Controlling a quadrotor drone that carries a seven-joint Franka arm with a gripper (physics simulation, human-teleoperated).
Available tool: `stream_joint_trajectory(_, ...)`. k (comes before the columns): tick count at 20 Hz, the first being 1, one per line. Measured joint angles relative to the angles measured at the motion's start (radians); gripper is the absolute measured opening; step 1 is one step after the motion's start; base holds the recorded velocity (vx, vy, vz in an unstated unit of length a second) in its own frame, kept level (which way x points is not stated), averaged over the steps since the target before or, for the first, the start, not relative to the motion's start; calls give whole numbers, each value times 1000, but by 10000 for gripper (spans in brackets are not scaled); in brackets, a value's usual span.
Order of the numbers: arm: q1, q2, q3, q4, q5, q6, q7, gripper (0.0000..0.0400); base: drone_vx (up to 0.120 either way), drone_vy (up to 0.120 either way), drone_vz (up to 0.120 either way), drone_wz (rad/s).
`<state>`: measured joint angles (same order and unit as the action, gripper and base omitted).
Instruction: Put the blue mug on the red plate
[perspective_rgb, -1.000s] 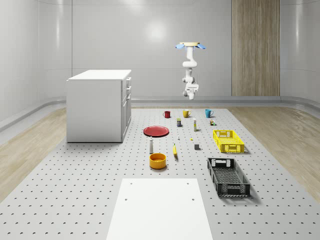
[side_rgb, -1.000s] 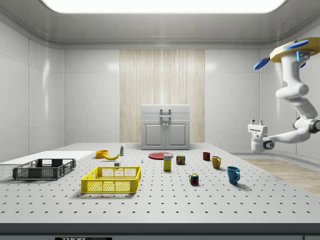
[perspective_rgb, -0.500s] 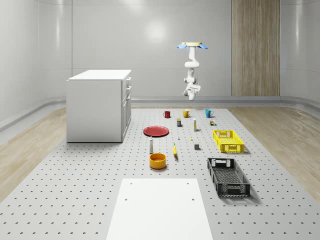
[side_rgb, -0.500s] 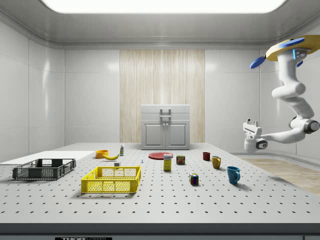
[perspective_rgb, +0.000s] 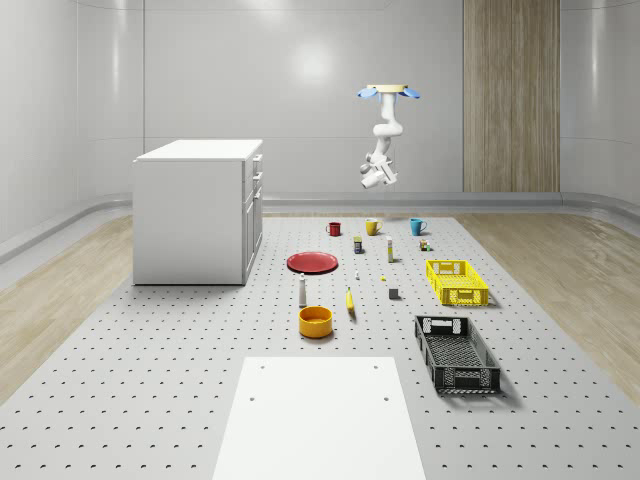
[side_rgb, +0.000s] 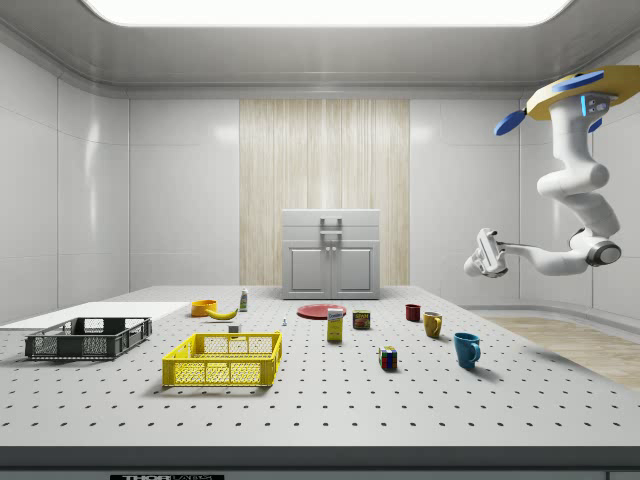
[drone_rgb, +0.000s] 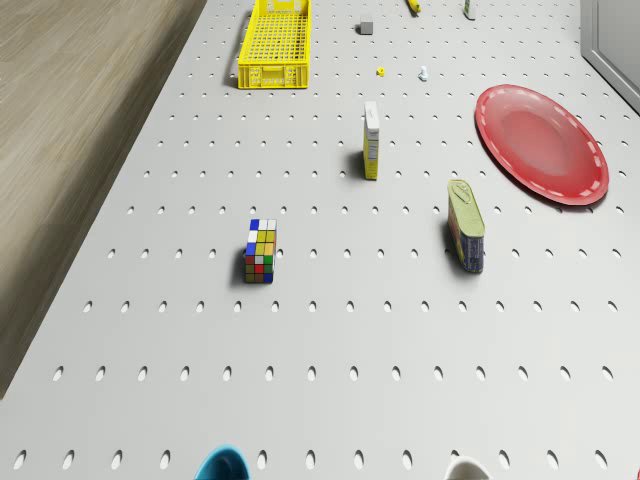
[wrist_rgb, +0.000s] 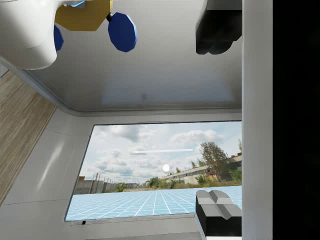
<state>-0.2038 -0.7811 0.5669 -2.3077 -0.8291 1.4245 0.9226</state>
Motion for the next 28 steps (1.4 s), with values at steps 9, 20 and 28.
stream_joint_trajectory(9, -411, -125, 472, -488, -891, -106, 361, 400, 0, 120, 0, 0)
stream_joint_trajectory(20, -759, -238, 654, -586, -1147, -255, 596, 400, 0, 120, -25, 0)
stream_joint_trajectory(28, -826, -291, 690, -588, -1150, -250, 643, 400, 60, 45, -60, 0)
